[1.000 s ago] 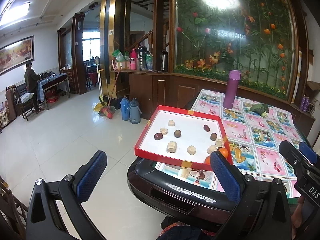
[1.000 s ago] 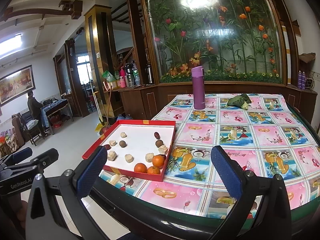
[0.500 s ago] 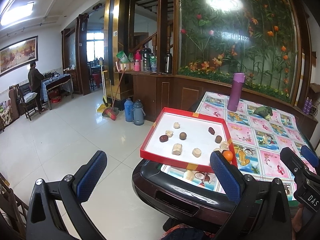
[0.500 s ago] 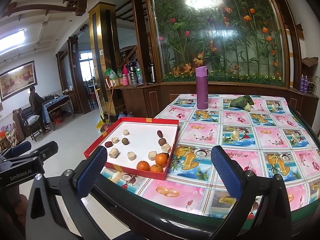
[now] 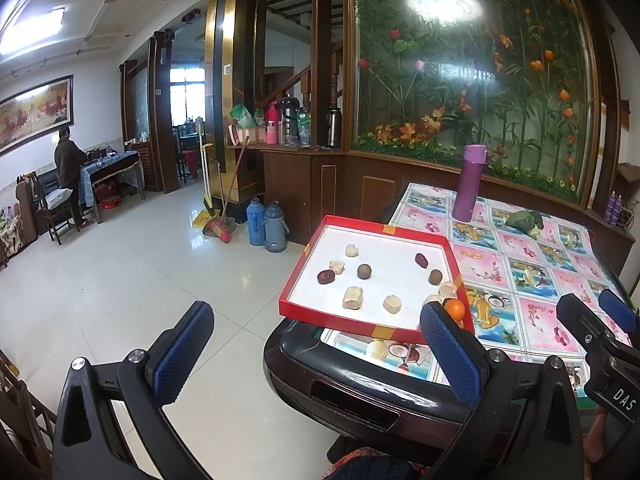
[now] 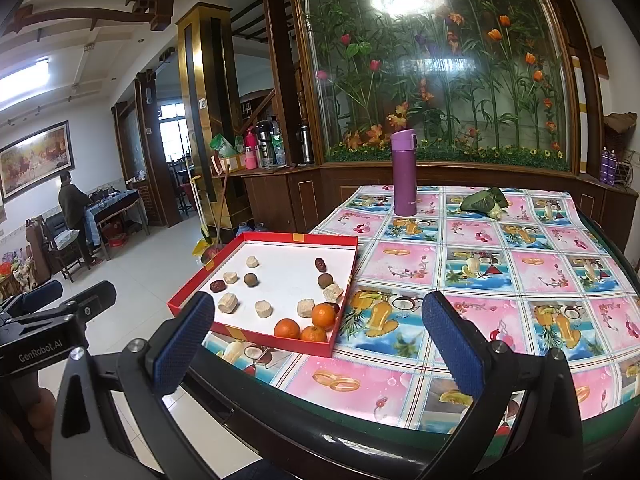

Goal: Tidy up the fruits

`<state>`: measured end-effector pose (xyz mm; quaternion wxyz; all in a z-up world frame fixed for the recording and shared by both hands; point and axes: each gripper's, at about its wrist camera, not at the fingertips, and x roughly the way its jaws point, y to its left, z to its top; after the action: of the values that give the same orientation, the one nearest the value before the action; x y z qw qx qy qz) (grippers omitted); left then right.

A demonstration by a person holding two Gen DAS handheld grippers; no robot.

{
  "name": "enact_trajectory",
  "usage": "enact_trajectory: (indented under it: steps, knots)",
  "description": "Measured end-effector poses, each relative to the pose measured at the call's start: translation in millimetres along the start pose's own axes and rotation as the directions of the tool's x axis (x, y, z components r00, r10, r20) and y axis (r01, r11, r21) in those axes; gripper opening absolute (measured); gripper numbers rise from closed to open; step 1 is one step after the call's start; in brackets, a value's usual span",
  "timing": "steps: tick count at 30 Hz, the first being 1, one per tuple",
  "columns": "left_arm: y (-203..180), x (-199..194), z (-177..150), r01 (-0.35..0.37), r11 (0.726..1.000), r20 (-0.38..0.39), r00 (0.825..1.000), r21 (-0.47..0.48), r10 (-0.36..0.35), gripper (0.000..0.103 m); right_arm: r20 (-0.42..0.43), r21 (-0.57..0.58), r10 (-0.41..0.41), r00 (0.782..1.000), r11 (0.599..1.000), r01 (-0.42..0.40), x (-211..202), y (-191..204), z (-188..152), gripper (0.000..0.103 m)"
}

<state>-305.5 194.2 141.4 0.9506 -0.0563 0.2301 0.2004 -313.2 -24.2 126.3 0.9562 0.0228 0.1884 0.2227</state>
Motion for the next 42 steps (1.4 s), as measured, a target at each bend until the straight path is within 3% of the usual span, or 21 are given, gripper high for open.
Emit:
enact_trajectory:
  steps: [17, 25, 33, 42]
  knots:
    - [0, 9, -6, 0.003, 1.000, -0.021, 1.000, 0.013, -0.003, 0.103, -0.007, 0.003, 0.002, 1.000, 1.000, -0.002, 0, 2, -3, 0.103]
    - [3, 34, -12, 0.001, 1.000, -0.078, 0.997, 0.026, 0.001, 0.103, -0.030, 0.019, 0.015, 0.999, 1.000, -0.015, 20, -1, 0, 0.103]
    - [21, 64, -20, -0.065, 0.998, -0.150, 0.987, 0.002, 0.064, 0.103, -0.054, 0.023, 0.024, 0.998, 0.999, -0.023, 43, -4, 11, 0.103]
    - [24, 92, -12, -0.172, 0.985, -0.186, 0.967, 0.020, 0.172, 0.103, -0.060, -0.069, 0.049, 0.997, 0.996, -0.053, 79, 2, 25, 0.103]
